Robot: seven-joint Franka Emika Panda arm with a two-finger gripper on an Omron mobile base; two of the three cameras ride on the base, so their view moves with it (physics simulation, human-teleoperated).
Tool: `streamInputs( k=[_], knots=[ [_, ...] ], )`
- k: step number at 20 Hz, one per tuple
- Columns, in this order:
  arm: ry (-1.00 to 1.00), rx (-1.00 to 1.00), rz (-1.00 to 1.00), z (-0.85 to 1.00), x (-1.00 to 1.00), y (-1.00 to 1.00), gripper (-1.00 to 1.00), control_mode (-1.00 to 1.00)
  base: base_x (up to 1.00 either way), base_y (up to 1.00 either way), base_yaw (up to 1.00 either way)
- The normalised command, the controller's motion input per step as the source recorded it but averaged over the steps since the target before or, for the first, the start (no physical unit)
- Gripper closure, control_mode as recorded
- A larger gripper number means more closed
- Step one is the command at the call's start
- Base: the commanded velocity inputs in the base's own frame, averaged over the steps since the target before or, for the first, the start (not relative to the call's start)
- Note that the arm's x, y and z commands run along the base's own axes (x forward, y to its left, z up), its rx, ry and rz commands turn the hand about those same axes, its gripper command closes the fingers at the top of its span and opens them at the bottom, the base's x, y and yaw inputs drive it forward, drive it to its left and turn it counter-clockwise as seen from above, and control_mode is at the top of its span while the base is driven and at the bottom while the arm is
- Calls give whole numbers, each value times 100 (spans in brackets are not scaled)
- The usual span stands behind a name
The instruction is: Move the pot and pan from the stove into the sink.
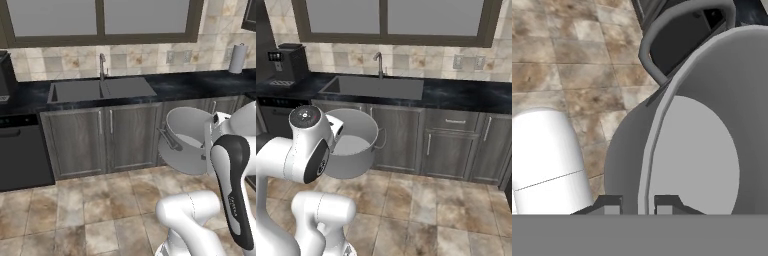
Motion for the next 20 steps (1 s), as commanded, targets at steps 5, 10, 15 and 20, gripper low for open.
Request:
streamInputs(
  k=[5, 10, 15, 20],
  knots=[
    [0, 0, 0, 0, 0, 0, 100, 100, 5, 0, 0],
    [0, 0, 0, 0, 0, 0, 100, 100, 95, 32, -3],
    [0, 0, 0, 0, 0, 0, 100, 100, 100, 38, -6],
    [0, 0, 0, 0, 0, 0, 100, 100, 100, 37, -5]
  ],
)
